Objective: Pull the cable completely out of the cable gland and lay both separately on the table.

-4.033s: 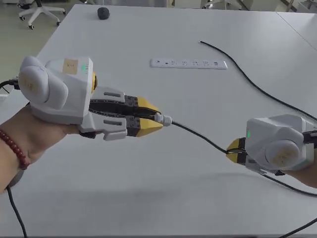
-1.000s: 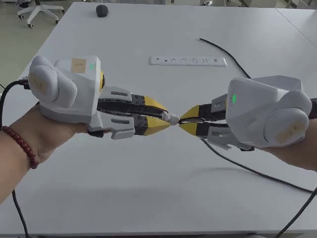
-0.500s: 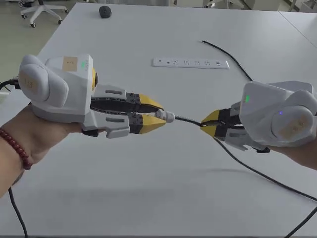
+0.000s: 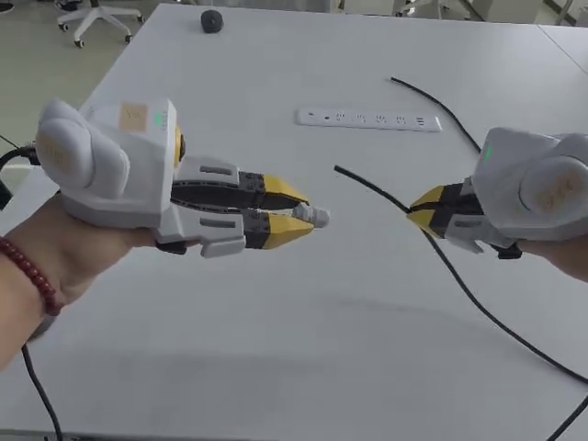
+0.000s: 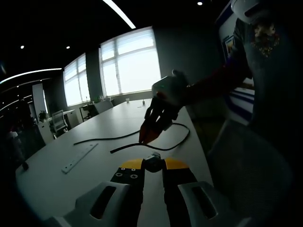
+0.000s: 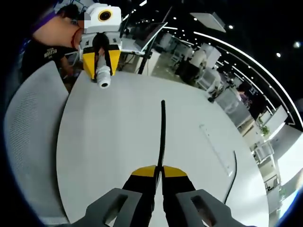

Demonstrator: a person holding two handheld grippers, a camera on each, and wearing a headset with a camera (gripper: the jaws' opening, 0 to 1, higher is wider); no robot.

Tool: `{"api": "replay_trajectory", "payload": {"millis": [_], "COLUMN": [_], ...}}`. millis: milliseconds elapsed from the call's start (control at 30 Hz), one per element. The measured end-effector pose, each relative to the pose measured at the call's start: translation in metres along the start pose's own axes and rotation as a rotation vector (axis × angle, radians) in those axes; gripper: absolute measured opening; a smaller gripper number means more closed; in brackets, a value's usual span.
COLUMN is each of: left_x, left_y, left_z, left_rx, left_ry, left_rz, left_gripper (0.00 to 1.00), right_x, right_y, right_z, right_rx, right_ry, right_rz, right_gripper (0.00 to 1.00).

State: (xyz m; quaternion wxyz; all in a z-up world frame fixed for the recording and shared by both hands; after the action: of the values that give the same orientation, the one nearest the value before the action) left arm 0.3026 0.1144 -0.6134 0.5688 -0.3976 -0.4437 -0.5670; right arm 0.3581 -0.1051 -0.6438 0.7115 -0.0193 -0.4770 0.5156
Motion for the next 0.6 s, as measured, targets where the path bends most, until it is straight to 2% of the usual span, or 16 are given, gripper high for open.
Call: {"api": "replay_trajectory", "payload": {"millis": [233, 533, 600], "left_x": [-0.013, -0.025, -0.027], "left_y": [0.004, 0.005, 0.005], "left_z": [-0.007, -0.015, -0.017], "left_rx": [-0.009, -0.020, -0.024], "left_ry": [0.024, 0.035, 0.033], "left_rz": [0.024, 0.043, 0.048], "left_gripper": [0.15, 0.15, 0.15], "right_x": [-0.010, -0.026, -0.028], "right_y": [-0.012, -0.035, -0.040], "right_z": [-0.017, -0.054, -0.064], "right_rx": [-0.015, -0.040, -0.045], "right_ry": [0.041, 0.116, 0.118], "right_rz": [-0.040, -0.086, -0.102], "right_gripper": [0.00, 0.00, 0.00]}}
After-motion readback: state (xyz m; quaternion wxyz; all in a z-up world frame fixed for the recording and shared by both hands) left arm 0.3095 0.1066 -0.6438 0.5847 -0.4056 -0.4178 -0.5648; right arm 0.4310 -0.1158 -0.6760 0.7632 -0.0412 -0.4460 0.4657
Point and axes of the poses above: the centre of the closed fingertips' face, and the gripper's own axes: z roughly backward along the fingers, y roughly to its left, x roughly out of its top, the point moved 8 cm from there along z, roughly backward along the fingers, and after that the axes turned 13 degrees about -x, right-handed, at the moved point
